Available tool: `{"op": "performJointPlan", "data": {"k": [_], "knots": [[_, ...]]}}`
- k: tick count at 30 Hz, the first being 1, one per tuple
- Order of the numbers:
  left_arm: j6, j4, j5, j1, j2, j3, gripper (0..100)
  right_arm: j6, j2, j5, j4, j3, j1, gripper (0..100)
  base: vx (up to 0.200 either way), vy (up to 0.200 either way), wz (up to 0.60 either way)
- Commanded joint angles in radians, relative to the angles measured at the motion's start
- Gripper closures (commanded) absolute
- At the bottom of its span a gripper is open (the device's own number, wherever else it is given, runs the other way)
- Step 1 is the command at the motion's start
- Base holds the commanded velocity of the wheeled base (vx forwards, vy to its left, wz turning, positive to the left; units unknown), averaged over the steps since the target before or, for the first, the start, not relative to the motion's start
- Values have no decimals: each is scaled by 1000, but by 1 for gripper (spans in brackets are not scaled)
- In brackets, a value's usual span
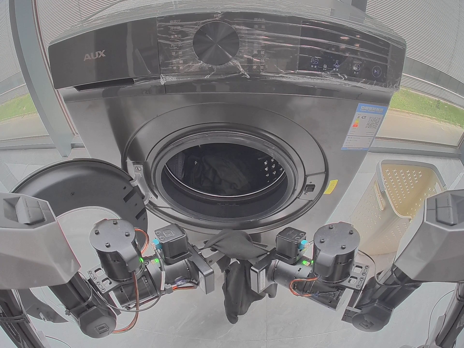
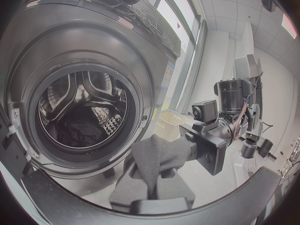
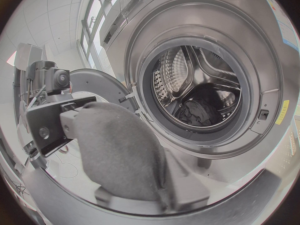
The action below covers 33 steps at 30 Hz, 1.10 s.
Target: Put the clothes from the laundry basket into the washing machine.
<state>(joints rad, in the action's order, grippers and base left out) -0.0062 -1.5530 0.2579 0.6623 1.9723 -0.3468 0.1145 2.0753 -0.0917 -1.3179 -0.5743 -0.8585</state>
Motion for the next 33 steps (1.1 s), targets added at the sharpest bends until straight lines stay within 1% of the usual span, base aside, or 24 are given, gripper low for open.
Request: {"op": "performJointPlan", "data": {"k": [1, 2, 3, 5, 8, 10, 11, 13, 14, 15, 18, 23, 25, 30, 31, 33], "knots": [[-6, -1, 0, -3, 10, 0, 100, 1, -49, -2, 0, 25, -1, 100, 0, 0, 0], [-5, -1, 3, -3, 10, 0, 100, 1, -54, -2, 0, 30, -1, 100, 0, 0, 0], [-5, -1, 3, -1, 10, -1, 0, 2, -57, -2, -1, 30, -2, 100, 0, 0, 0], [-6, -1, 1, 2, 10, -4, 0, 7, -58, -6, -1, 31, -11, 100, 0, 0, 0], [-26, -1, -9, -1, 10, -20, 0, 10, -69, -13, 2, 33, -10, 100, 0, 0, 0], [-34, -1, -9, -10, 5, -12, 0, 11, -87, -14, 2, 48, 3, 100, 0, 0, 0], [-35, -1, -9, -26, 2, -4, 0, 11, -96, -14, 2, 59, 7, 100, 0, 0, 0], [-26, -1, -3, -53, 2, 19, 0, 11, -119, -14, 6, 73, 21, 100, 0, 0, 0], [-26, -1, -3, -53, 2, 19, 0, 11, -119, -14, 6, 73, 21, 100, 0, 0, 0], [-23, -1, 3, -70, 2, 54, 0, 11, -139, -14, 9, 85, 33, 100, 0, 0, 0], [-21, -1, 6, -95, 8, 89, 0, 11, -170, -14, 12, 88, 50, 100, 0, 0, 0], [-28, -1, 12, -99, 19, 115, 0, 11, -181, -14, 12, 85, 61, 100, 0, 0, 0], [-26, -1, 46, -99, 42, 137, 0, 11, -181, -16, 12, 79, 61, 100, 0, 0, 0], [-28, -1, 83, -96, 85, 143, 0, 11, -184, -16, 14, 67, 61, 100, 0, 0, 0], [-26, -1, 98, -95, 109, 138, 0, 11, -185, -14, 14, 65, 58, 100, 0, 0, 0], [-21, -1, 107, -93, 132, 131, 0, 11, -185, -14, 14, 62, 55, 100, 0, 0, 0]]}}
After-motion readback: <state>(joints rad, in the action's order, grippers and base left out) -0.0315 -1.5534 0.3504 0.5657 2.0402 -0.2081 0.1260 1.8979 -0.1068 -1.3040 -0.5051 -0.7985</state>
